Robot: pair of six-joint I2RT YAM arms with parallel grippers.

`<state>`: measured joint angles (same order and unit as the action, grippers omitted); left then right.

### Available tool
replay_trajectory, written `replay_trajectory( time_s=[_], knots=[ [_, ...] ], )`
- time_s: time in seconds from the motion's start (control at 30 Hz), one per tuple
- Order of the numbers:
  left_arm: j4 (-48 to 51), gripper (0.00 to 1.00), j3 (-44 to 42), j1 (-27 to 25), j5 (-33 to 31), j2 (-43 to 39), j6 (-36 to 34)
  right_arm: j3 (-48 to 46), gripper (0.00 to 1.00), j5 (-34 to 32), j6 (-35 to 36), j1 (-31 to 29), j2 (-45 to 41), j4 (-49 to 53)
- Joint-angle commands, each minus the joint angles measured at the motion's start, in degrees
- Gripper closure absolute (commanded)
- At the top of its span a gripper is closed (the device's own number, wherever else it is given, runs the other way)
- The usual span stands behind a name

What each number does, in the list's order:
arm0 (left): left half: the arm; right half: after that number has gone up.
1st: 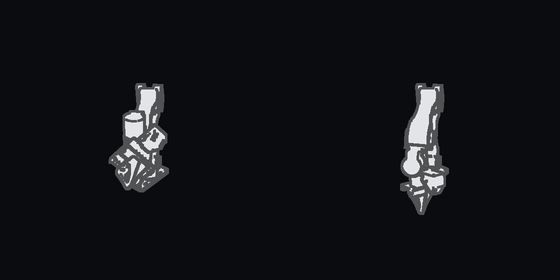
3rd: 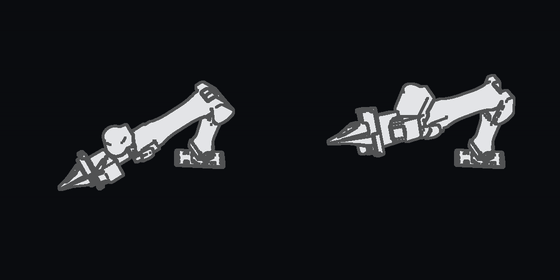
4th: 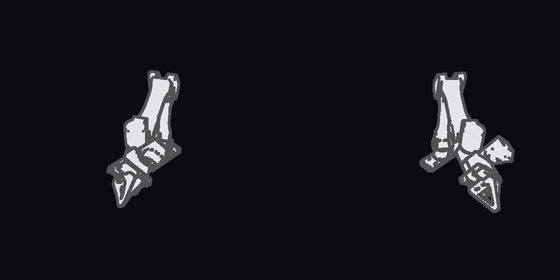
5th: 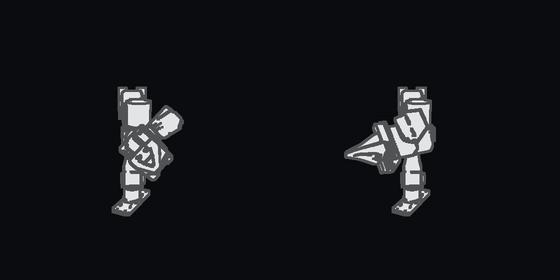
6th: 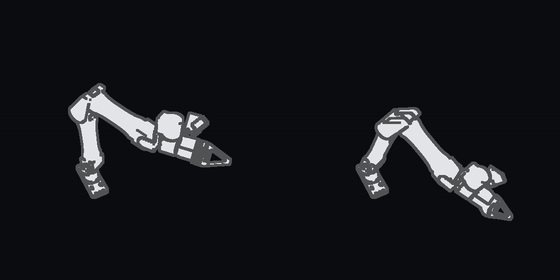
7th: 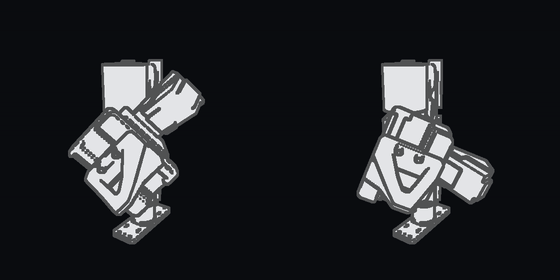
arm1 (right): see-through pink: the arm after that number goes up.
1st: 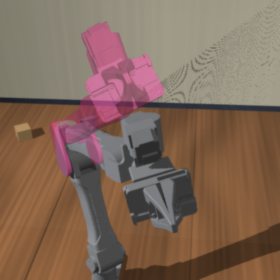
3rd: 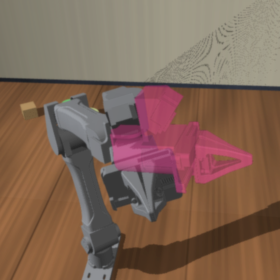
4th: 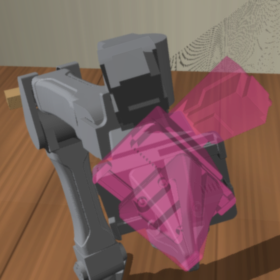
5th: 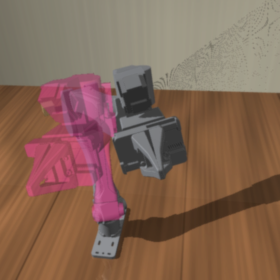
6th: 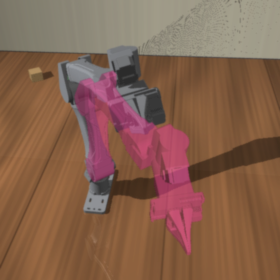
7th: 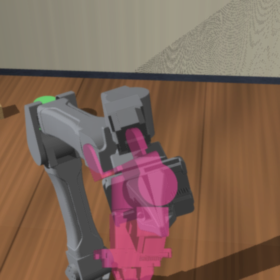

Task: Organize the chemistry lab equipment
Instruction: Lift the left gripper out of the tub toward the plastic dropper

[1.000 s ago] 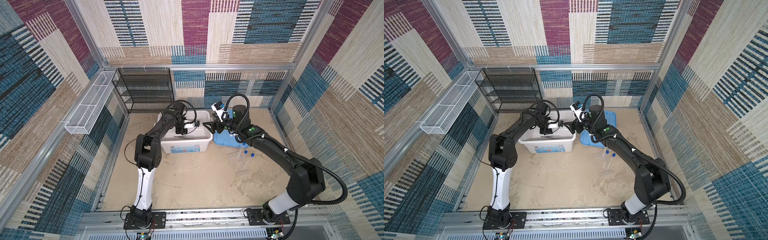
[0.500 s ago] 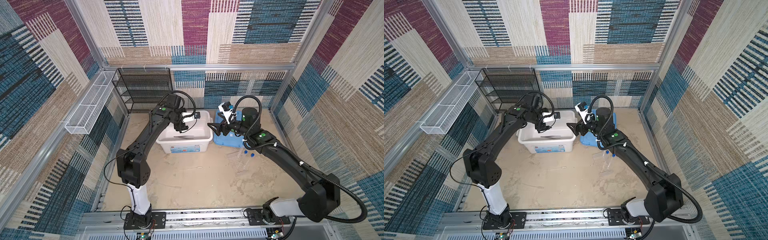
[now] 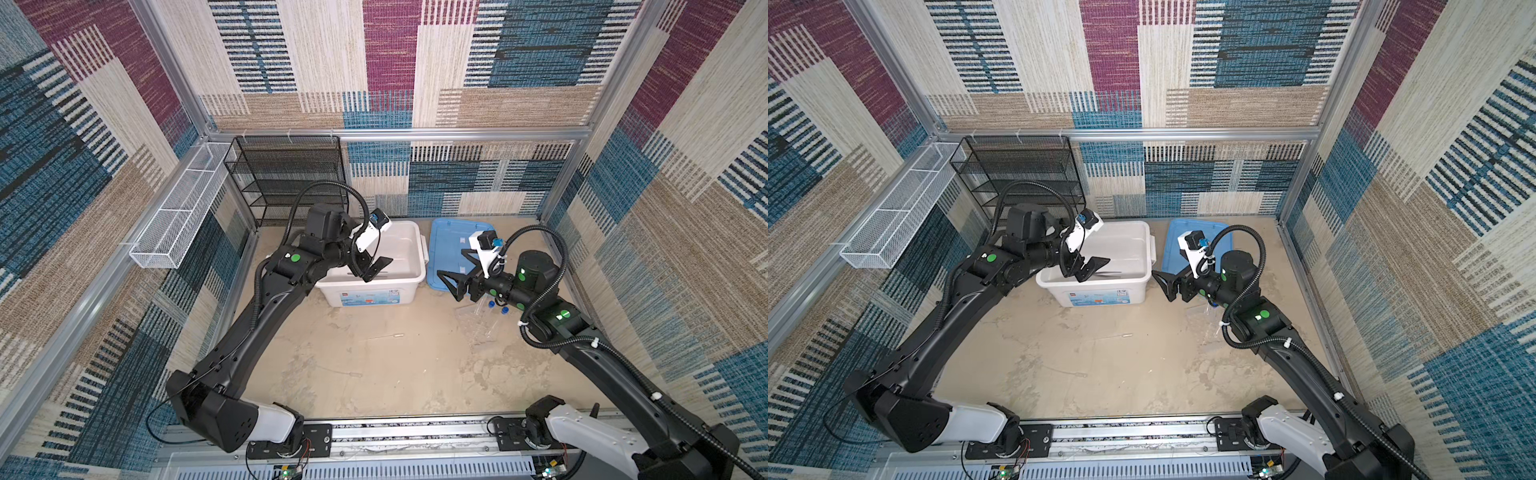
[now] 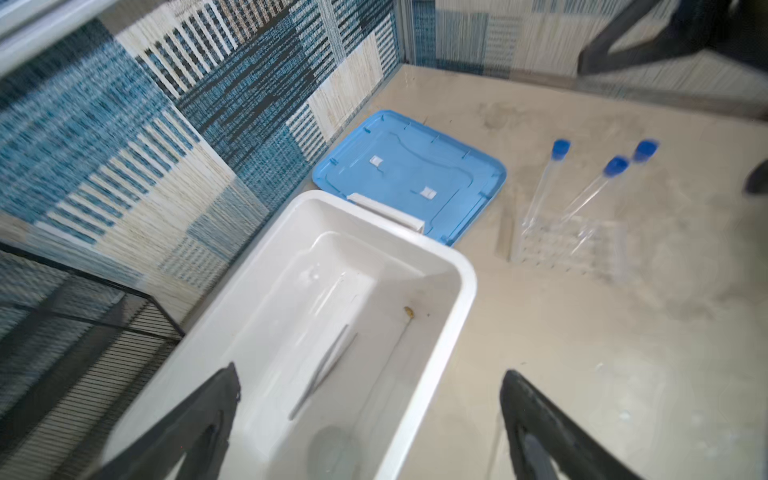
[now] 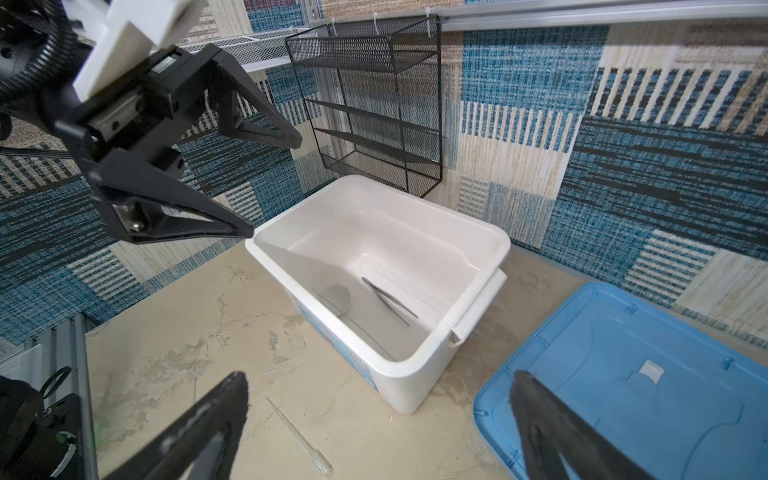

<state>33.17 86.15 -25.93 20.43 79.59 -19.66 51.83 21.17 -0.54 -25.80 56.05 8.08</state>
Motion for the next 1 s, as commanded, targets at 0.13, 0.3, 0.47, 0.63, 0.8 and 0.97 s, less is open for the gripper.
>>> replay_trajectory(
  time_s=[0.13, 0.3, 0.47, 0.63, 0.8, 0.97],
  knots=[
    [-10.59, 0.01, -15.10, -0.07, 2.09, -11.58, 39.60, -2.66, 0.00, 6.34, -2.93, -0.16, -2.26, 3.36],
    [-4.81, 0.03, -25.15, -0.21, -9.15, -21.69, 57.59, -6.58, 0.03, 6.40, -4.52, -3.78, -2.74, 0.33],
    [-1.26, 0.06, -36.84, -0.42, -13.24, -28.85, 70.07, -6.34, 0.04, 2.49, -5.15, -9.56, 2.04, 0.61],
    [3.41, 0.12, -43.59, -0.94, -17.07, -32.07, 79.92, -6.94, 0.04, -3.49, -5.05, -14.29, 6.25, 0.03],
    [6.16, 0.25, -47.73, -1.56, -15.61, -31.60, 94.24, -6.66, 0.03, -6.03, -5.38, -16.97, 10.20, -0.81],
    [9.00, 0.29, -49.81, -5.25, -15.94, -28.10, 105.19, -6.53, 0.03, -5.92, -5.95, -17.73, 12.46, -2.49]
  ],
)
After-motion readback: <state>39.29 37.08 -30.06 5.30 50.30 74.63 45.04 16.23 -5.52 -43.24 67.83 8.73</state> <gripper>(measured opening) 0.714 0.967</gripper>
